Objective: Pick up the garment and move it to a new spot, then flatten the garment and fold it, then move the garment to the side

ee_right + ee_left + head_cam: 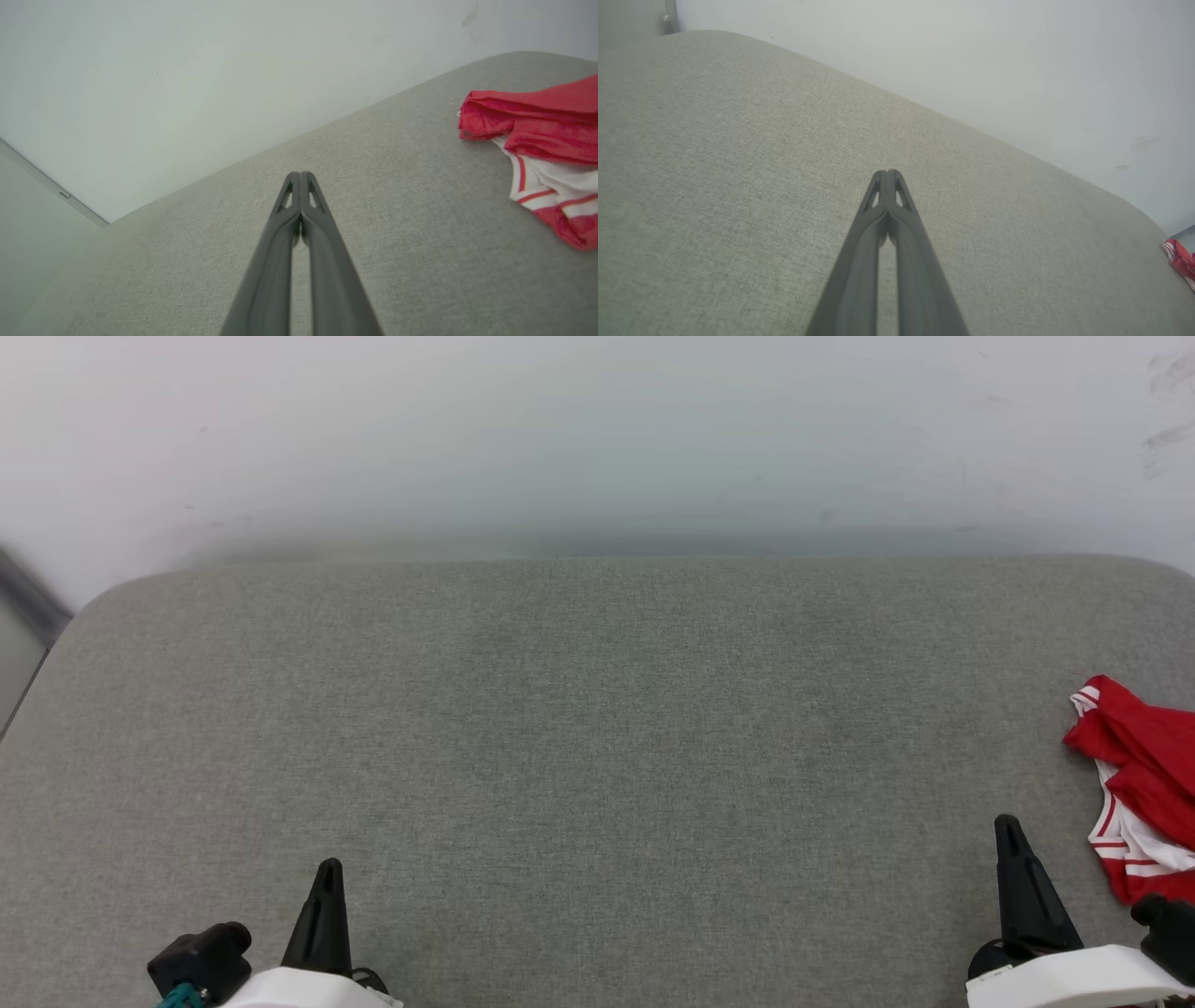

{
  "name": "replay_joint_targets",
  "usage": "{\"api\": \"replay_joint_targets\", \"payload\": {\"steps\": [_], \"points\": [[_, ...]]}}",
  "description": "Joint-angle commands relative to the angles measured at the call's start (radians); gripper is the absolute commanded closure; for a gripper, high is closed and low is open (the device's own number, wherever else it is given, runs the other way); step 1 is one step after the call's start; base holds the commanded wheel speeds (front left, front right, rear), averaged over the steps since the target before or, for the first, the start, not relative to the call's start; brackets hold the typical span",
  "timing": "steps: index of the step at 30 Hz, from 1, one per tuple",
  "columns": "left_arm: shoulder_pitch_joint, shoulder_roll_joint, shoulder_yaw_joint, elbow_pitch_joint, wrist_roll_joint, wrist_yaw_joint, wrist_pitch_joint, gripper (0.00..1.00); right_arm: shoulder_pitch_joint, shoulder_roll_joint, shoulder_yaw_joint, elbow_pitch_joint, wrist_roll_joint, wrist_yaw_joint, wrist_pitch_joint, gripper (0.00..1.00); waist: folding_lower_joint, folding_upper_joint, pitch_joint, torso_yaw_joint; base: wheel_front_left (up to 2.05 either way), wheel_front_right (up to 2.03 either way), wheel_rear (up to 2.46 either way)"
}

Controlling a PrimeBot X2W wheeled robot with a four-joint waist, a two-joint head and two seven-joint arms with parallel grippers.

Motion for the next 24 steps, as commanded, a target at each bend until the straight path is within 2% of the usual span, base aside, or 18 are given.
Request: {"api": "replay_joint_targets", "payload": {"steps": [1,24], "points": [[-0.030,0.001,0.006,-0.009,-0.039,-0.006,0.008,1.00,-0.030,-0.008,0.000,-0.010,0.040,0.000,0.008,1.00,-0.0001,0.0000,0.000,0.000,0.00,0.00,0.00],[-0.084,0.001,0.033,0.025,-0.388,-0.034,0.095,1.00,-0.079,-0.014,-0.003,0.029,0.381,0.000,0.089,1.00,-0.0001,0.0000,-0.004,-0.006,0.00,0.00,0.00]]}}
